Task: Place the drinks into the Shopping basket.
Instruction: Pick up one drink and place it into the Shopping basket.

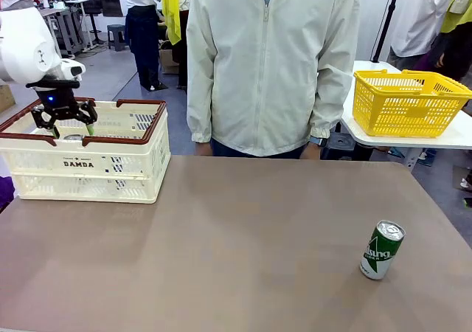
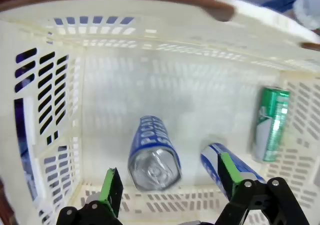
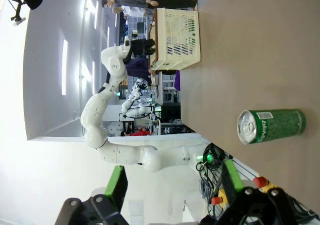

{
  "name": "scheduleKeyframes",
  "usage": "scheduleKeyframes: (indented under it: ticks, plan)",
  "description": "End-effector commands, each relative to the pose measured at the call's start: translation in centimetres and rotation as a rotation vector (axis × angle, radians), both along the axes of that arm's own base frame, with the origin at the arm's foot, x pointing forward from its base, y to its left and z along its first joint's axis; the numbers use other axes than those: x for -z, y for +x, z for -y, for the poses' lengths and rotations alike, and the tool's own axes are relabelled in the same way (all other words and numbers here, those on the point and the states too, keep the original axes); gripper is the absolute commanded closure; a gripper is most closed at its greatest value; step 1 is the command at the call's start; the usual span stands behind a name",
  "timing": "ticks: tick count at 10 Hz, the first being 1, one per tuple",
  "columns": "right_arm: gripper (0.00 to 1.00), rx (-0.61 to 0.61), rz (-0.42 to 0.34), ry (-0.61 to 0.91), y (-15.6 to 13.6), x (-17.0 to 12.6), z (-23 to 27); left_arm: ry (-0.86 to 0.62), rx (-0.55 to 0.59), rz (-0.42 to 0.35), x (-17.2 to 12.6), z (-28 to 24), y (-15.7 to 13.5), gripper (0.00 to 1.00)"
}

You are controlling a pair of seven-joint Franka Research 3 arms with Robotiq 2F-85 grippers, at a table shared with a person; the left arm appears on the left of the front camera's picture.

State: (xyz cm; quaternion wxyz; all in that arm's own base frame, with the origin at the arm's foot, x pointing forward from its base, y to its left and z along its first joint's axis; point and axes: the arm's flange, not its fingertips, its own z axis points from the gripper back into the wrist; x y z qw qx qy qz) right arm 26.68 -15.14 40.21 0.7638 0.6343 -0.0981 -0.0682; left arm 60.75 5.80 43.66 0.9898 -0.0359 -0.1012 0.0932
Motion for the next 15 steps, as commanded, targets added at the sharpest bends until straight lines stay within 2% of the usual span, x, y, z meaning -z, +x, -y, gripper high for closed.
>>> scheduleKeyframes:
  ticks: [1, 3, 4, 5, 6, 7, 9, 10, 11, 12, 15]
  plan:
    - [0.00, -0.003, -0.012, 0.004, 0.1, -0.6, 0.1, -0.196, 0.130, 0.050, -4.1, -1.2, -5.2, 0.00]
    - [0.00, -0.003, -0.012, 0.004, 0.1, -0.6, 0.1, -0.494, 0.331, 0.132, -8.5, -4.3, -12.1, 0.00]
    - [0.00, -0.003, -0.012, 0.004, 0.1, -0.6, 0.1, -0.637, 0.416, 0.121, -9.5, -6.5, -14.8, 0.00]
    - [0.00, -0.003, -0.012, 0.004, 0.1, -0.6, 0.1, -0.745, 0.447, 0.146, -10.0, -8.7, -17.0, 0.00]
    - [0.00, -0.003, -0.012, 0.004, 0.1, -0.6, 0.1, -0.892, 0.589, 0.134, -9.5, -10.8, -19.2, 0.00]
    - [0.00, -0.003, -0.012, 0.004, 0.1, -0.6, 0.1, -1.096, 0.637, 0.149, -7.7, -13.1, -20.8, 0.00]
    - [0.00, -0.003, -0.012, 0.004, 0.1, -0.6, 0.1, -1.328, 0.647, 0.169, -3.6, -16.5, -22.2, 0.00]
    - [0.00, -0.003, -0.012, 0.004, 0.1, -0.6, 0.1, -1.302, 0.694, 0.143, -1.4, -17.0, -22.9, 0.00]
    - [0.00, -0.003, -0.012, 0.004, 0.1, -0.6, 0.1, -1.159, 0.724, 0.094, 0.7, -16.5, -23.6, 0.00]
    - [0.00, -0.003, -0.012, 0.004, 0.1, -0.6, 0.1, -1.306, 0.663, 0.231, -2.4, -15.6, -25.2, 0.00]
    - [0.00, -0.003, -0.012, 0.004, 0.1, -0.6, 0.1, -1.306, 0.663, 0.231, -2.4, -15.6, -25.2, 0.00]
